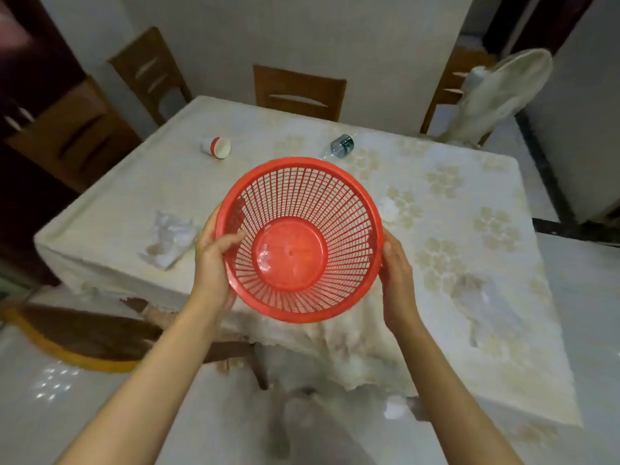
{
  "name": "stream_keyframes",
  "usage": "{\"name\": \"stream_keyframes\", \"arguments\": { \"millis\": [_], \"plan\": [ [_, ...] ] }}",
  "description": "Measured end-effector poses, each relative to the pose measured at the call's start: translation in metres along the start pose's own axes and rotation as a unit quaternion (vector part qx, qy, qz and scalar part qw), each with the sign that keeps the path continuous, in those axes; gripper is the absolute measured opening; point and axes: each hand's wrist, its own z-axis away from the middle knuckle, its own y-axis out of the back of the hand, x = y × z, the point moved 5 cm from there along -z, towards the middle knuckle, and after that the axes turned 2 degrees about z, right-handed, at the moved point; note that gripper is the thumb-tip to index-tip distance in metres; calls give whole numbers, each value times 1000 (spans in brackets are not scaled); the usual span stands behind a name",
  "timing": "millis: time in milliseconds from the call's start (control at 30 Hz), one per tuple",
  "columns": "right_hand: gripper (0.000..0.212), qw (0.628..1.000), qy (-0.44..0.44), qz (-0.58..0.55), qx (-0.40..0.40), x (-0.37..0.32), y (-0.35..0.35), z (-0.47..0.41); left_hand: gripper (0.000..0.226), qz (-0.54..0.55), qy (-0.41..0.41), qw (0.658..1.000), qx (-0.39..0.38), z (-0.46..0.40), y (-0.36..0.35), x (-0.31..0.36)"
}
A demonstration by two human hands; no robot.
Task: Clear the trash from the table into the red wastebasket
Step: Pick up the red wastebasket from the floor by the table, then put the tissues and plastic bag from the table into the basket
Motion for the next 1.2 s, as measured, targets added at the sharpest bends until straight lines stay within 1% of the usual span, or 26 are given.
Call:
{"name": "stream_keyframes", "arguments": {
  "millis": [67,133,200,267,333,400,467,533,633,767,867,933,1000,1100,1200],
  "plan": [
    [51,999,-23,36,2,19,-14,-40,55,-14,-12,1000,20,-30,7,11],
    [51,996,-40,76,-12,41,-31,-78,57,-33,-29,999,31,-57,11,22],
    [49,986,-48,153,-37,63,-48,-109,60,-41,-37,997,47,-79,17,31],
    [50,958,-54,271,-80,87,-64,-131,60,-50,-39,996,70,-96,27,35],
    [58,913,-60,383,-124,113,-75,-143,62,-61,-40,994,85,-110,38,36],
    [66,877,-67,448,-162,141,-84,-147,63,-72,-35,993,84,-124,50,36],
    [70,853,-91,486,-169,163,-90,-141,62,-82,-27,993,76,-139,62,35],
    [66,838,-108,516,-143,174,-93,-131,61,-88,-16,994,55,-154,70,33],
    [51,826,-90,549,-88,177,-100,-117,60,-97,12,995,20,-171,81,30],
    [30,836,-108,537,17,178,-110,-105,56,-117,46,991,-39,-185,91,34],
    [26,844,-125,513,97,164,-115,-96,55,-126,59,987,-75,-193,104,41],
    [23,850,-123,489,156,143,-117,-85,58,-130,69,985,-94,-198,112,45],
    [19,856,-101,463,206,113,-115,-70,61,-133,79,983,-102,-199,117,50],
    [21,871,-40,416,259,49,-112,-48,65,-135,80,981,-112,-195,119,60],
    [17,888,45,350,294,-26,-123,-35,64,-133,66,983,-111,-187,118,69]
  ]
}}
